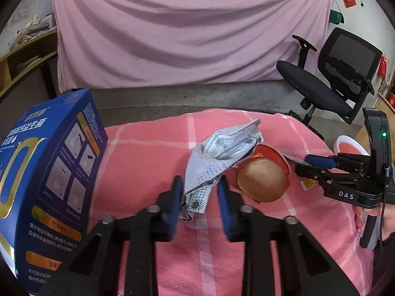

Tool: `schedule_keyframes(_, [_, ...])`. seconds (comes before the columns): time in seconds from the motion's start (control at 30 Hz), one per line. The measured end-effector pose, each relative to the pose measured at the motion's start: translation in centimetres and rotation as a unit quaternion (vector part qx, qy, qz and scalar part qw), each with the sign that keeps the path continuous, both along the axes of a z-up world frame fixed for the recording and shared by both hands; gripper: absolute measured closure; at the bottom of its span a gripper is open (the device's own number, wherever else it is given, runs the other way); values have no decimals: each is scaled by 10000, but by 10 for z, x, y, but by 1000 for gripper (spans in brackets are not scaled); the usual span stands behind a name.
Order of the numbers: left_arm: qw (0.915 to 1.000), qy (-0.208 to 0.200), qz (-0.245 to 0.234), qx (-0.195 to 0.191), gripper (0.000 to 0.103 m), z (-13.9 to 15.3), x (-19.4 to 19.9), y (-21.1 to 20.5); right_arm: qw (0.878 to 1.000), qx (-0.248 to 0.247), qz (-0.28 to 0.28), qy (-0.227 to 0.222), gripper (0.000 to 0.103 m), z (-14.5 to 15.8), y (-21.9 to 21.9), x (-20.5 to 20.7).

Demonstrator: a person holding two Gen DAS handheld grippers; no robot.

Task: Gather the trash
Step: 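Grasp the grey perforated sheet with the left gripper while the right gripper grasps the white-green strip, then carry both items over the orange bucket and open both grippers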

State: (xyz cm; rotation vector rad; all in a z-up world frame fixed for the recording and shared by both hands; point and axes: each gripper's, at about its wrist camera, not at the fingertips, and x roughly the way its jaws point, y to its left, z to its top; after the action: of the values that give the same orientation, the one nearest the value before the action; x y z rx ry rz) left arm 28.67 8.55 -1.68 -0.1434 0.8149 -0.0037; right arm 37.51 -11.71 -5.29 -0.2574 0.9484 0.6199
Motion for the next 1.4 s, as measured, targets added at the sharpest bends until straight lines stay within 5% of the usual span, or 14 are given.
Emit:
schedule_keyframes(0.17, [10000, 25, 20, 65, 99, 0, 0, -1, 10000, 83, 15, -3, 59, 2, -2, -4])
schedule_keyframes(0.3, [9999, -24, 53, 149, 100, 3, -10, -8, 9997, 217, 65, -6, 80, 6, -5, -9])
schedule_keyframes(0.5, [9995, -180, 260, 71, 101, 8, -39, -14, 9991, 295, 195, -248, 81, 14, -3, -27])
schedule_keyframes(0.73, [9939, -1000, 454, 72, 101, 31, -84, -29, 9913, 1003, 107, -850, 81, 43, -26, -58])
schedule_keyframes(1.03, [9809, -1903, 226, 332, 101, 65, -121, -74, 9620, 1842, -3, -2018, 81, 86, -62, -113])
schedule_keyframes(1.4, [9581, -2841, -299, 193, 101, 115, -118, -143, 8974, 2400, -544, -3662, 81, 133, -117, -162])
